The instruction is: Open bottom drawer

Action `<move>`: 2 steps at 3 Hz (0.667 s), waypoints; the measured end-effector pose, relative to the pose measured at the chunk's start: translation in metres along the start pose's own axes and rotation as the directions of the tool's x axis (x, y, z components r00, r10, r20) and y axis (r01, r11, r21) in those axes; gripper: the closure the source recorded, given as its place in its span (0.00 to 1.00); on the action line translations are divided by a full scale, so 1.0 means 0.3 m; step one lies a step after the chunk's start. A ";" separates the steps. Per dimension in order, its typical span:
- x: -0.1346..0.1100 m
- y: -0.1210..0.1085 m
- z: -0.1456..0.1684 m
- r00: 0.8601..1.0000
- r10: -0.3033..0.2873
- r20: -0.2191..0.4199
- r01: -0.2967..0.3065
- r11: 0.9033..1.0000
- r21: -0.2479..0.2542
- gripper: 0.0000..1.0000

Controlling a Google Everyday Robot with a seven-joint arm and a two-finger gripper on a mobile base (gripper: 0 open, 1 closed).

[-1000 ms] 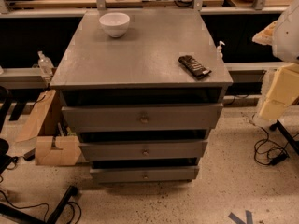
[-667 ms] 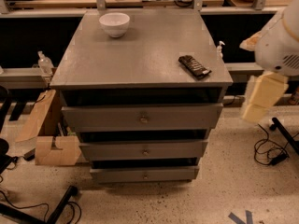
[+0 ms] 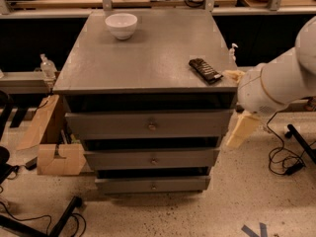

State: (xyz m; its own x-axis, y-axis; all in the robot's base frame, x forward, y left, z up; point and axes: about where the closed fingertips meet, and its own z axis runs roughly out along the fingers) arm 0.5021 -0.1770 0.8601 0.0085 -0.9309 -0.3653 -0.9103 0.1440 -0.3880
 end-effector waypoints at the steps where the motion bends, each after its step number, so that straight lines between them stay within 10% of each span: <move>1: 0.028 0.068 0.101 0.995 -0.070 0.065 0.066 0.996 0.063 0.00; 2: 0.081 0.182 0.185 0.994 -0.075 0.077 0.065 0.990 0.129 0.00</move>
Offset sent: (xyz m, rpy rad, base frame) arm 0.0039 -0.0154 -0.0919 0.0847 -0.4889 -0.1161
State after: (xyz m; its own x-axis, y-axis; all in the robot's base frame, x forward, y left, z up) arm 0.4756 -0.1732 0.7831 0.1091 -0.9104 -0.3992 -0.8471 0.1250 -0.5165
